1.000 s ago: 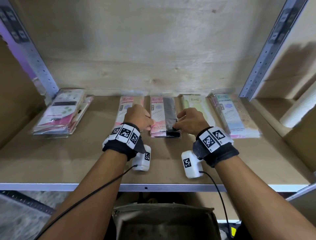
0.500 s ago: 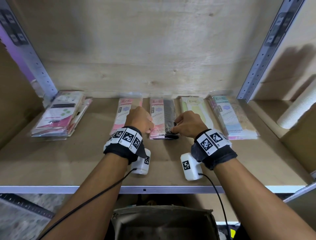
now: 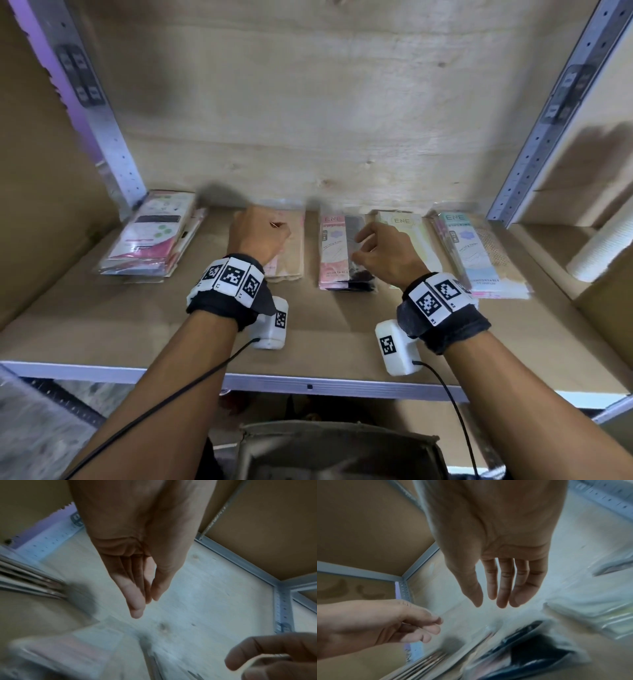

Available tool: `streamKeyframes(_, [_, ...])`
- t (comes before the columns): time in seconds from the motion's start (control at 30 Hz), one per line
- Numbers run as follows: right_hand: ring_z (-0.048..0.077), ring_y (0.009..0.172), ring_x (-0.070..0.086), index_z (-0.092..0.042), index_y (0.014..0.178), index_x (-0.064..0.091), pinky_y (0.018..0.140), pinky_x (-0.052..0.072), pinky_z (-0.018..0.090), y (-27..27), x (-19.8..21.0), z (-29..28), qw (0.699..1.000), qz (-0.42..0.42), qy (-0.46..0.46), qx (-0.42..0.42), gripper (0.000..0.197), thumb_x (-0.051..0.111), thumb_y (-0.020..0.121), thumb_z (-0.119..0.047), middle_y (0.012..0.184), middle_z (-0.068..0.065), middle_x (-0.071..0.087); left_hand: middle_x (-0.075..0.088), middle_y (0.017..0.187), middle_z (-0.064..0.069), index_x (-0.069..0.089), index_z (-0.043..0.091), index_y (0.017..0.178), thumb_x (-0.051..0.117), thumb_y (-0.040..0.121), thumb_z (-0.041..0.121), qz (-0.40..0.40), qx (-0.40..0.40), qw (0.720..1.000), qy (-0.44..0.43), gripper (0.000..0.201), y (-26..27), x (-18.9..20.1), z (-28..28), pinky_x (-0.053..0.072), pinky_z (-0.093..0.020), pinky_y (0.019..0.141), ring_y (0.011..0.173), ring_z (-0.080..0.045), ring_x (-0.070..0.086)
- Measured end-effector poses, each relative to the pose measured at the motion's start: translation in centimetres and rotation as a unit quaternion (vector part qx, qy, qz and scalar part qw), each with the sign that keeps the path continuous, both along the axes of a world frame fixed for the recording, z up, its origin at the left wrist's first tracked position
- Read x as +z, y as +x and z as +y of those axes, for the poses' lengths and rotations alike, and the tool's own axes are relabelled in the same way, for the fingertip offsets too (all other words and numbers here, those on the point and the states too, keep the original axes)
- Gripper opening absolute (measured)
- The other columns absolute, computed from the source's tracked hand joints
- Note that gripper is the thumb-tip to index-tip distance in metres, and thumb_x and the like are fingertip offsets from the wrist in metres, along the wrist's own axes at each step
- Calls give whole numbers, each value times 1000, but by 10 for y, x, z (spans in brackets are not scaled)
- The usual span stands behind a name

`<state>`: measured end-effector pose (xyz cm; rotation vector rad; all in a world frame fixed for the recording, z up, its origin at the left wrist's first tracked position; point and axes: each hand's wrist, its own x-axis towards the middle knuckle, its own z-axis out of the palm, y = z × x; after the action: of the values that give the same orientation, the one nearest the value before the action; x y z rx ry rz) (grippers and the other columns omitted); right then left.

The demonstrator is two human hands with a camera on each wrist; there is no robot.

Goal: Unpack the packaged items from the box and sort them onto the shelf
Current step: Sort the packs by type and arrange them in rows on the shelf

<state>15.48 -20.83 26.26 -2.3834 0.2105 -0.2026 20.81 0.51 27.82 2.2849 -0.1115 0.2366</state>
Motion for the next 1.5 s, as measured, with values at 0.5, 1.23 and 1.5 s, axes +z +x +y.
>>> streamKeyframes(0.5, [25,69,71,-2,97,66,70,61,38,87,-5,197,976,38,102,187,13,60,86,-4,76,13,71,67,127,-13,70,11,120,64,89,18,5,184,983,25,32,20,-5,188,49,-40,102,117,-34,61])
streamKeyframes(1.23, [24,65,50,-10,85,54,61,42,36,91,-13,230,922,75,345,160,23,55,86,13,81,18,54,74,105,-15,72,8,97,62,85,-3,83,153,982,-80,19,12,-29,205,57,-41,93,97,-32,70])
streamKeyframes(1.5, [15,59,69,-3,93,67,61,58,23,56,25,147,852,31,504,135,13,54,94,-1,73,8,66,67,121,-9,69,13,122,77,78,11,-74,53,995,48,45,5,-12,155,46,-38,101,117,-29,57])
